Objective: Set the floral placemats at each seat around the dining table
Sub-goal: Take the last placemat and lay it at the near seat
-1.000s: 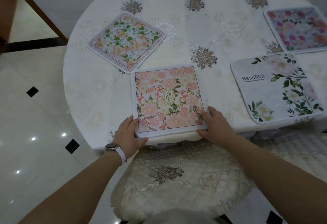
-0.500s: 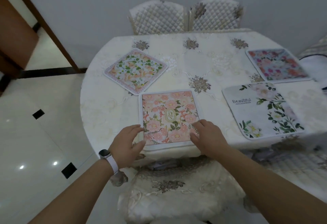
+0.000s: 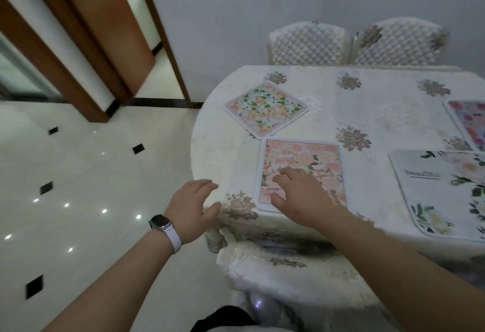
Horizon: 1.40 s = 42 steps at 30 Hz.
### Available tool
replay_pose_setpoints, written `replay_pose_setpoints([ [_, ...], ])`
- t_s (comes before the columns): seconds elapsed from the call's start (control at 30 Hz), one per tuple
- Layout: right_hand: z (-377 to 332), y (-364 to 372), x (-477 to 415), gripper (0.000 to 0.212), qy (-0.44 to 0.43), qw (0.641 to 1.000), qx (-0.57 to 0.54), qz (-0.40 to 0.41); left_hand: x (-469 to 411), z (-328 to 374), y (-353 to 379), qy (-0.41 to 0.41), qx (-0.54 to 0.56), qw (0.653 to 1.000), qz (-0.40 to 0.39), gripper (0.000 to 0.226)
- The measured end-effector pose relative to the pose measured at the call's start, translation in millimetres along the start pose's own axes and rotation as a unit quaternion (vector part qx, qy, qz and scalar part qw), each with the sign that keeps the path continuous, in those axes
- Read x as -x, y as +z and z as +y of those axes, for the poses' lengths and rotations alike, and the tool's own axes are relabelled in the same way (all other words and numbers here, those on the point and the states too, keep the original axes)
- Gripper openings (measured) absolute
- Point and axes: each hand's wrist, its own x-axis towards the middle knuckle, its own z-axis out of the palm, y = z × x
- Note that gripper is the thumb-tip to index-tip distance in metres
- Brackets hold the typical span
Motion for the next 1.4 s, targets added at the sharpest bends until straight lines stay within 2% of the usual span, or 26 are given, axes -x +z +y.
replay_pose_setpoints([
  [0.23, -81.3, 14.9, -38.6, 0.051, -0.074, 0.997, 0.023, -0.021, 44.9, -74.3, -24.2, -0.063, -0.045, 0.996, 0.031, 0.057],
  [0.37, -139.5, 28.9, -77.0, 0.051, -0.096, 0.994, 0.034, -0.029, 56.0, -137.2, -36.6, -0.073, -0.067, 0.995, 0.031, 0.053],
  [0.67, -309.0, 79.3, -184.8, 0.051, -0.097, 0.992, 0.042, -0.073, 64.7, -316.4, -79.3, -0.088, -0.077, 0.993, 0.011, 0.056],
  [0.8, -362.4, 87.1, -219.2, 0.053, -0.087, 0.992, 0.043, -0.078, 65.0, -382.0, -102.0, -0.093, -0.071, 0.993, 0.008, 0.06],
  [1.1, -402.2, 72.2, -292.9, 0.052, -0.065, 0.994, 0.064, -0.061, 37.6, -464.7, -128.7, -0.105, -0.038, 0.993, 0.024, 0.069],
  [1.4, -414.8, 83.7, -405.0, 0.052, -0.07, 0.994, 0.055, -0.058, -48.3, -520.6, -134.3, -0.106, -0.054, 0.993, 0.0, 0.065],
])
